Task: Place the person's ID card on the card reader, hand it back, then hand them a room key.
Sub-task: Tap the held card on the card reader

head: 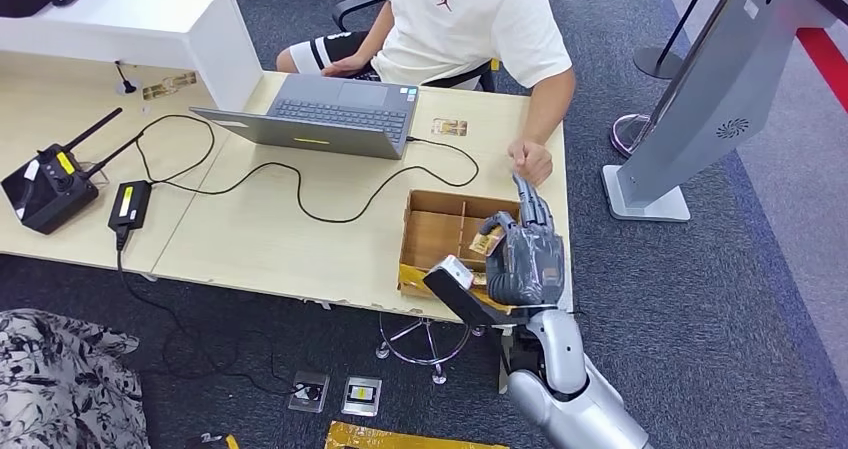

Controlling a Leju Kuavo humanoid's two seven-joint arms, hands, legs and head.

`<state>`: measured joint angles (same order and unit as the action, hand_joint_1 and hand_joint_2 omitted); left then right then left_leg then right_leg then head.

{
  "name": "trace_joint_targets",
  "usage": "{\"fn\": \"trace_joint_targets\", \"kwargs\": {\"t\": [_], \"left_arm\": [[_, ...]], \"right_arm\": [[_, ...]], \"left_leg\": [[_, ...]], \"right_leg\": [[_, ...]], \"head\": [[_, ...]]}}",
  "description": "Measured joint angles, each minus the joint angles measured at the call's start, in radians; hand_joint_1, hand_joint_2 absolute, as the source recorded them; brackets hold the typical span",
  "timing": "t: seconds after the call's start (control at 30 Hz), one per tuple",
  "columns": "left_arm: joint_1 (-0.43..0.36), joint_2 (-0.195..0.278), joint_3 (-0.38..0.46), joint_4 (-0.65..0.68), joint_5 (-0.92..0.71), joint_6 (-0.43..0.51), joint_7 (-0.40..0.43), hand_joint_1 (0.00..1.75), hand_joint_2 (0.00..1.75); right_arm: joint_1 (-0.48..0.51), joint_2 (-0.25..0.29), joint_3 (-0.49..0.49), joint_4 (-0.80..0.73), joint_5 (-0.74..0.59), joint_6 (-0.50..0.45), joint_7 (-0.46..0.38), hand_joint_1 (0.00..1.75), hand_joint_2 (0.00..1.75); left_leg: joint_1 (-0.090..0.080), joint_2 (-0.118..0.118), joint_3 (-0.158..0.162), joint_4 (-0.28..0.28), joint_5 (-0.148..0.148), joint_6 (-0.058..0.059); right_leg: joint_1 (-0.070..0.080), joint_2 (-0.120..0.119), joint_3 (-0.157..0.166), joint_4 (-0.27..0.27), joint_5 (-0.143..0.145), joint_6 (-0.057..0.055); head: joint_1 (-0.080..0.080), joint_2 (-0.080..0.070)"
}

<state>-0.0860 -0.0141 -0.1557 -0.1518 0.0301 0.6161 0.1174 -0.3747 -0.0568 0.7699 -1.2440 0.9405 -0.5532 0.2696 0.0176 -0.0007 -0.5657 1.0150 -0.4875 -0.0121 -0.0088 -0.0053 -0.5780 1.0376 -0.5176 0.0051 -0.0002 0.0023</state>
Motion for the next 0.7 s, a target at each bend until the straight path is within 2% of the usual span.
{"fn": "trace_joint_targets", "kwargs": {"t": [0.13, 0.4, 0.7], "left_arm": [[0.001, 0.000, 0.044, 0.000, -0.050, 0.000, 0.009, 0.00, 1.75], [0.004, -0.006, 0.127, -0.001, -0.155, 0.000, 0.032, 0.00, 1.75], [0.010, -0.034, 0.304, -0.019, -0.383, 0.000, 0.077, 0.00, 1.75]], "right_arm": [[0.018, -0.012, -0.035, 0.036, -0.040, -0.040, -0.002, 1.75, 1.75], [0.031, -0.022, -0.070, 0.076, -0.074, -0.062, -0.002, 1.75, 1.75], [0.041, -0.032, -0.091, 0.122, -0.144, -0.094, -0.016, 1.75, 1.75]], "left_leg": [[0.000, 0.000, 0.000, 0.000, 0.000, 0.000], [0.000, 0.000, 0.000, 0.000, 0.000, 0.000], [0.000, 0.001, 0.000, 0.000, 0.000, 0.000]], "right_leg": [[0.000, 0.000, 0.000, 0.000, 0.000, 0.000], [0.000, 0.000, 0.000, 0.000, 0.000, 0.000], [0.000, 0.001, 0.000, 0.000, 0.000, 0.000]], "head": [[0.000, 0.000], [0.000, 0.000], [0.000, 0.000]]}}
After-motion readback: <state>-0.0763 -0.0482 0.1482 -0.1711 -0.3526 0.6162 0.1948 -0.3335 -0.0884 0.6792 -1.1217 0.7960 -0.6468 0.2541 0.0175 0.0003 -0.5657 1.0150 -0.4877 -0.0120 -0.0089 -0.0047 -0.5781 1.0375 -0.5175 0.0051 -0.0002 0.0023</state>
